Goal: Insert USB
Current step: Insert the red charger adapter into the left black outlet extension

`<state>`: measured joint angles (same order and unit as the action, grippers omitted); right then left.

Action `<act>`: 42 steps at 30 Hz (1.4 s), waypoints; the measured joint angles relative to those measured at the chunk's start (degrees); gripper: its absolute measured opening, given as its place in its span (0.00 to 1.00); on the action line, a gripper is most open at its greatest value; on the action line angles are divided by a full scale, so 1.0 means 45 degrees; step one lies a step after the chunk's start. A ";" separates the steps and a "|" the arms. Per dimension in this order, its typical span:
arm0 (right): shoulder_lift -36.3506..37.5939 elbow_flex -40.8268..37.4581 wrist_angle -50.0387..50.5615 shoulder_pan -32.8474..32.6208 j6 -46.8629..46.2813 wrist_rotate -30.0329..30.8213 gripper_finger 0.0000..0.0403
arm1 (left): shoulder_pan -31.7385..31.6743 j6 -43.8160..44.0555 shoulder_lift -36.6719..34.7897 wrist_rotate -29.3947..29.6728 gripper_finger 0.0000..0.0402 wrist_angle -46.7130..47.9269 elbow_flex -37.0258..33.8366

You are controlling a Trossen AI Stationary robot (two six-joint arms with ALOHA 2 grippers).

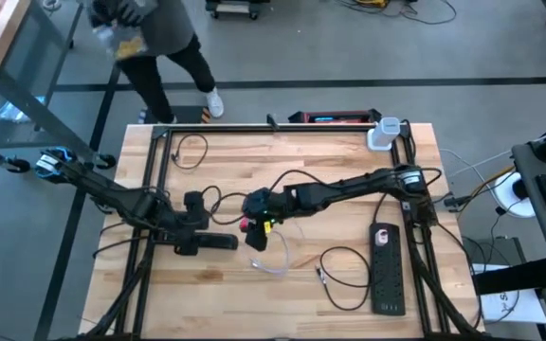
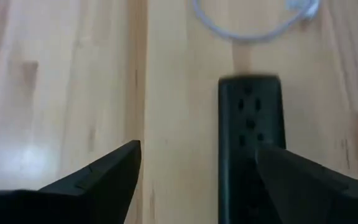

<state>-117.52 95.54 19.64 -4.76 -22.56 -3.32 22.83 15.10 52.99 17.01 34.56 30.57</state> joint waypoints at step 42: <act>-0.4326 0.7917 0.5390 -0.0805 1.5585 0.0070 0.34 | 0.0325 0.3245 0.1637 -0.2947 0.78 0.0711 -0.0194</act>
<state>-136.99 131.16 43.90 -8.38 47.57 -3.00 24.29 29.70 60.36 3.75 37.76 29.69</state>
